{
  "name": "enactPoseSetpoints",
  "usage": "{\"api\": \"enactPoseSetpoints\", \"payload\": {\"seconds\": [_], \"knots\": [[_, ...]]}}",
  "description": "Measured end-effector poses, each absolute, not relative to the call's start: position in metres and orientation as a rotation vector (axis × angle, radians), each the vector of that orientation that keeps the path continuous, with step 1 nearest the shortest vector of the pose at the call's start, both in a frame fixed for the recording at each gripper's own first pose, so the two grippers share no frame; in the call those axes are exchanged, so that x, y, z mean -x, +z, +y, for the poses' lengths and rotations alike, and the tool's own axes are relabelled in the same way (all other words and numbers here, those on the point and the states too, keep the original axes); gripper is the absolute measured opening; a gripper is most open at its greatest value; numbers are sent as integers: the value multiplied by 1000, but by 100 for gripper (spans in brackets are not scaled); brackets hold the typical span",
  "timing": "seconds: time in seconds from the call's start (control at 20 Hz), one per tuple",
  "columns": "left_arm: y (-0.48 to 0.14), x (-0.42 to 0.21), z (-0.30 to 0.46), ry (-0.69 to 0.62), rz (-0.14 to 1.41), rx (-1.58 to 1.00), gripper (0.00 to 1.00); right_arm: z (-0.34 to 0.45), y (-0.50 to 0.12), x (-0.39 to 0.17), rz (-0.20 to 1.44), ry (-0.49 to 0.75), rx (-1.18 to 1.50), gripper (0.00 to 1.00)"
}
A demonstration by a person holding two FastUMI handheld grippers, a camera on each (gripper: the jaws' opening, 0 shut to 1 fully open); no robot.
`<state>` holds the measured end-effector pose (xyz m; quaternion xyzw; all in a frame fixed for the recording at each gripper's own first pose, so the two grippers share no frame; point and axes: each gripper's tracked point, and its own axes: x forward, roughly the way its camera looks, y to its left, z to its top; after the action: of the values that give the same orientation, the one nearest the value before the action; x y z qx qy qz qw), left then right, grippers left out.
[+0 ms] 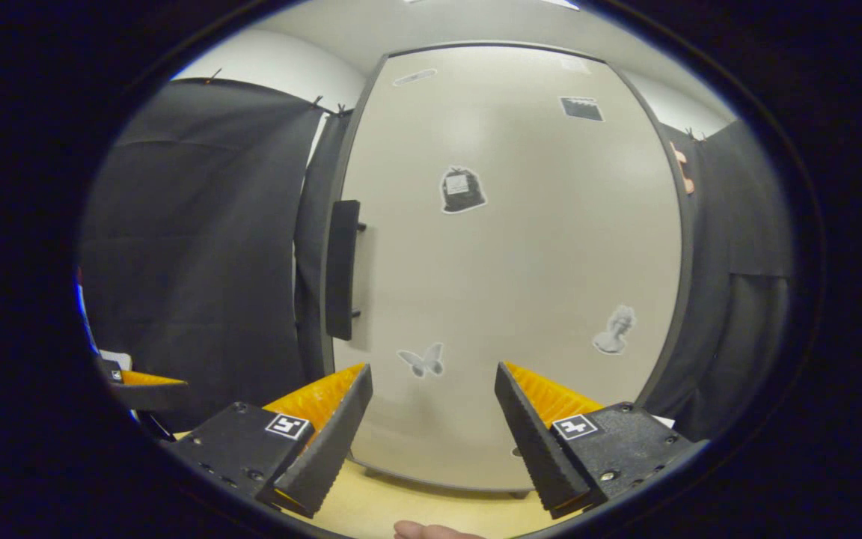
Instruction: Open the cabinet door with the right hand, grasp the bottle in the cabinet with the left hand and place it on the coaster, then close the cabinet door with the right hand.
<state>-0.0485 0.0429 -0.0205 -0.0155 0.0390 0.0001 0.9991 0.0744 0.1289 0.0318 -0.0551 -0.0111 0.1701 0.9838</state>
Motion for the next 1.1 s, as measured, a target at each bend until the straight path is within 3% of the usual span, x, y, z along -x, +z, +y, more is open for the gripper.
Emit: {"api": "enactPoseSetpoints", "payload": {"seconds": [0.35, 0.65, 0.75, 0.9, 1.0, 1.1], "knots": [[-38, 81, 72, 60, 127, 41, 96, 204, 55, -87, -109, 480, 196, 100], [-46, 105, 99, 142, 137, 59, 96, 220, 58, -113, -95, 443, 190, 100], [-51, 113, 106, 163, 148, 68, 96, 227, 51, -121, -44, 474, 212, 89], [-59, 125, 111, 181, 172, 86, 96, 234, 50, -122, -44, 455, 280, 53], [-66, 133, 115, 190, 182, 91, 95, 234, 48, -124, -38, 434, 258, 39], [-69, 141, 120, 205, 189, 92, 95, 235, 48, -124, -16, 429, 237, 34]]}}
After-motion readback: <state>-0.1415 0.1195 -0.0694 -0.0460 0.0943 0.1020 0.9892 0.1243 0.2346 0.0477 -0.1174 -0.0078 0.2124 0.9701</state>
